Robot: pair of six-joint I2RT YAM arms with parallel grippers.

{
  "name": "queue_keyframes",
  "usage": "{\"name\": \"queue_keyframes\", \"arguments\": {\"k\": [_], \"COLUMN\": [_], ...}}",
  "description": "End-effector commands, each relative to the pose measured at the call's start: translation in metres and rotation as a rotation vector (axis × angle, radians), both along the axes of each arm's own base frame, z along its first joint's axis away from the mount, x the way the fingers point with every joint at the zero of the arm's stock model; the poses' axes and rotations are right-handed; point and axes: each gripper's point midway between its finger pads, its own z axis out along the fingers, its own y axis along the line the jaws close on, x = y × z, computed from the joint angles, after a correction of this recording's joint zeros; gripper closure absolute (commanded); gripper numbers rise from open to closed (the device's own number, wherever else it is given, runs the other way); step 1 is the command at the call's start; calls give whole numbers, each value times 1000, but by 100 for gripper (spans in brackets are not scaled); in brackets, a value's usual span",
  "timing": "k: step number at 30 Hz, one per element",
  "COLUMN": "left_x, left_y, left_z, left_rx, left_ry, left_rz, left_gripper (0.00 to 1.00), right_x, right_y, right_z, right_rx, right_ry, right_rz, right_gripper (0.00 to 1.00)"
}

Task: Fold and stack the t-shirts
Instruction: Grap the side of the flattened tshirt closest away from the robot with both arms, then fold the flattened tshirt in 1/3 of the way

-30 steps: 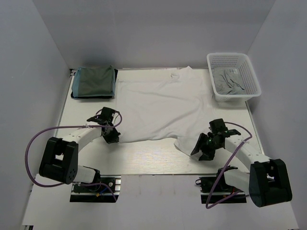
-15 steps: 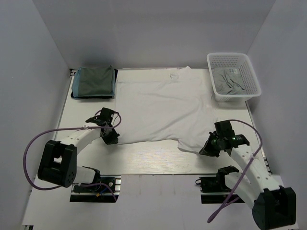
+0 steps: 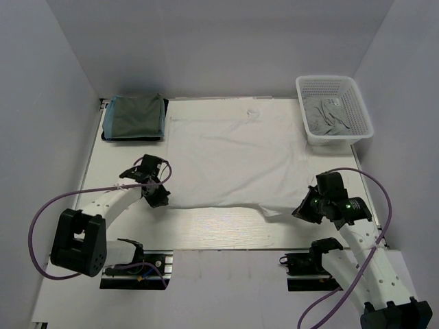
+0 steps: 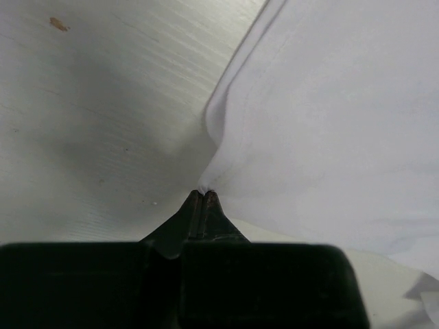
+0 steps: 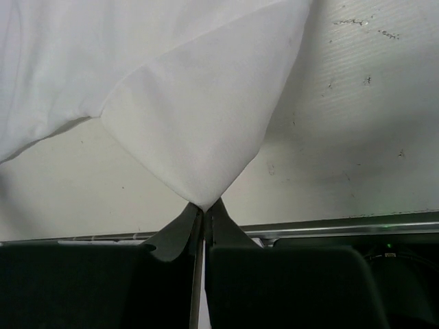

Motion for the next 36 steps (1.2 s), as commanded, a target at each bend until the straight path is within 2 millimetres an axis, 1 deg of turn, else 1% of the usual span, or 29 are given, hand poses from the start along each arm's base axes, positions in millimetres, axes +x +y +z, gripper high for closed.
{"name": "queue_keyframes", "arguments": {"k": [1, 2, 4, 5, 7, 8, 9, 10, 11, 12, 13, 14, 15, 16, 18, 19, 20, 21, 22, 23, 25, 26, 28, 29, 32, 33, 34, 35, 36], "left_x": [6, 10, 14, 24, 31, 39, 45, 53, 55, 62, 70, 76, 76, 88, 93, 102, 107, 105, 113, 118, 126, 129, 140, 144, 164, 167, 170, 175, 175], "left_y": [-5, -7, -8, -13, -17, -19, -15, -16, -14, -12, -14, -13, -13, -14, -13, -14, -10, -9, -9, -7, -5, -3, -2, 0, 1, -1, 2, -2, 3], "left_z": [16, 20, 22, 28, 29, 35, 32, 40, 41, 43, 52, 50, 51, 61, 63, 65, 65, 62, 67, 60, 59, 53, 50, 51, 52, 45, 44, 45, 41], "left_rx": [-37, -45, -54, -72, -84, -89, -76, -71, -57, -39, -42, -27, -22, -16, 1, 14, 27, 36, 46, 53, 57, 63, 55, 46, 30, 26, 27, 13, 16], "left_ry": [-67, -94, -109, -134, -133, -147, -138, -150, -140, -152, -162, -156, -141, -164, -149, -146, -141, -113, -121, -100, -90, -71, -86, -87, -107, -89, -87, -89, -79], "left_rz": [5, 5, 16, 12, 17, 16, 44, 47, 64, 73, 73, 78, 78, 83, 88, 92, 105, 104, 108, 118, 127, 135, 158, 166, 181, 178, 187, 183, 193], "left_gripper": [100, 100, 100, 100, 100, 100, 100, 100, 100, 100, 100, 100, 100, 100, 100, 100, 100, 100, 100, 100, 100, 100, 100, 100, 100, 100, 100, 100, 100], "right_x": [2, 14, 23, 33, 53, 58, 69, 79, 84, 96, 101, 105, 117, 122, 136, 145, 153, 160, 169, 176, 191, 195, 204, 211, 228, 234, 238, 241, 247], "right_y": [8, 11, 15, 18, 23, 24, 26, 28, 28, 31, 27, 26, 25, 25, 28, 29, 29, 26, 27, 25, 27, 24, 21, 22, 18, 15, 14, 16, 16], "right_z": [-2, 0, 3, 6, 16, 18, 24, 33, 34, 47, 42, 44, 48, 51, 59, 63, 72, 67, 70, 69, 71, 72, 70, 76, 80, 80, 75, 77, 76], "right_rx": [35, 45, 62, 73, 100, 103, 109, 114, 111, 117, 77, 67, 48, 42, 44, 38, 38, 19, 17, 10, 9, 3, -2, 3, -4, -8, -12, -8, -1], "right_ry": [4, -38, -64, -97, -173, -192, -225, -255, -256, -288, -269, -272, -272, -282, -294, -296, -320, -299, -306, -301, -303, -311, -309, -334, -351, -351, -339, -339, -333], "right_rz": [25, 36, 34, 30, 21, 20, 21, 17, 16, 19, 16, 14, 5, 11, 18, 18, 17, 2, 0, -2, -9, -9, -20, -24, -42, -52, -50, -37, -26], "right_gripper": [100, 100, 100, 100, 100, 100, 100, 100, 100, 100, 100, 100, 100, 100, 100, 100, 100, 100, 100, 100, 100, 100, 100, 100, 100, 100, 100, 100, 100]}}
